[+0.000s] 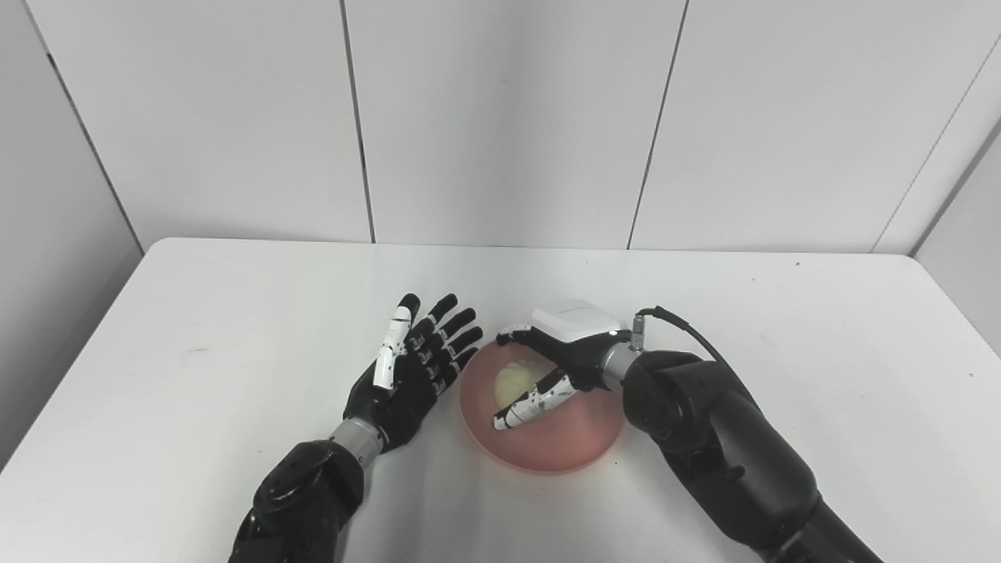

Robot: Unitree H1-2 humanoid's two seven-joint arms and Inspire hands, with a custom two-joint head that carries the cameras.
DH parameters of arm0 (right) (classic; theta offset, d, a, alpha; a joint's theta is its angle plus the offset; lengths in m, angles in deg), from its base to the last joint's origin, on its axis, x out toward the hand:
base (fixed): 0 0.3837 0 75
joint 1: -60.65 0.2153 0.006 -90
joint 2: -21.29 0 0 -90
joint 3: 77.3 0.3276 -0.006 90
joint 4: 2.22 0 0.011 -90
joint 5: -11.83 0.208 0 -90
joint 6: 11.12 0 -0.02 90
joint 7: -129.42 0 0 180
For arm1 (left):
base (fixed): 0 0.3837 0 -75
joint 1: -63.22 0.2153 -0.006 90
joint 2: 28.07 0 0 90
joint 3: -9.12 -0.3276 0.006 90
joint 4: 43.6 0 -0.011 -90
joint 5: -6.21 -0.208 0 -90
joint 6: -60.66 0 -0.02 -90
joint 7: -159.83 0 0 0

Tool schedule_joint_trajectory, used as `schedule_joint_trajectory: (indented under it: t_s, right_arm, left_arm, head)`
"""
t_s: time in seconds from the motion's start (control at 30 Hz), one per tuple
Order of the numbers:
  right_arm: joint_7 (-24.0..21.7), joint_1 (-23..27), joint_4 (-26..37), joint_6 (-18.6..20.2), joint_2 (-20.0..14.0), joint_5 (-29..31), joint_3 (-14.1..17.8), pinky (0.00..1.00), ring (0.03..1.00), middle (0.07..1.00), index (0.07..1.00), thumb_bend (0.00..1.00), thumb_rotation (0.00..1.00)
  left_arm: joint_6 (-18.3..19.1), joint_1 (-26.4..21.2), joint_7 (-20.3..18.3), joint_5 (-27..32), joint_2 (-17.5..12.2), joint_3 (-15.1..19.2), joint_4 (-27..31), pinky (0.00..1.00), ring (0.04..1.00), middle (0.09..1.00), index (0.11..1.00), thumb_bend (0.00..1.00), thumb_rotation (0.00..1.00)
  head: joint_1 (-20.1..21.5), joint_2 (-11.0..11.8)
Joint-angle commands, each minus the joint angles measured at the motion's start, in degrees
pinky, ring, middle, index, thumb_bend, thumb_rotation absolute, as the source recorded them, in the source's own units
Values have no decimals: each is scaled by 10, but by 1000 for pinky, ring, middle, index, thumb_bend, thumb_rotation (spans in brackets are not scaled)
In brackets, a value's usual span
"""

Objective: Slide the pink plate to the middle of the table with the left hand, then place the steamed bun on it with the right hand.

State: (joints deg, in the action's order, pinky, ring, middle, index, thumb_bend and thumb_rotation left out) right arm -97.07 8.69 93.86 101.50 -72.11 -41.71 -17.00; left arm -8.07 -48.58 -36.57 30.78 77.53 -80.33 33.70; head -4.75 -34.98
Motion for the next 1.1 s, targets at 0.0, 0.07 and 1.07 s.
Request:
schedule_joint_trajectory:
  t_s: [0.0, 0.07, 1.07]
  right_arm:
    - [-8, 31, 30, 11, -5, -9, 13, 679, 836, 903, 877, 915, 681]
    - [-13, 31, 41, 12, -5, -8, 19, 671, 823, 903, 877, 925, 670]
    - [338, -157, -36, -169, 105, 338, 283, 962, 1000, 1000, 1000, 775, 1000]
  left_arm:
    - [42, 23, 16, -10, -6, 1, -19, 962, 932, 944, 958, 560, 1000]
    - [40, 23, 13, -10, -7, 0, -20, 960, 933, 945, 961, 558, 1000]
    - [-156, 65, 60, -126, -11, 1, 3, 1000, 1000, 1000, 1000, 591, 1000]
  head:
    - [0, 1]
    - [1, 1]
    - [54, 82]
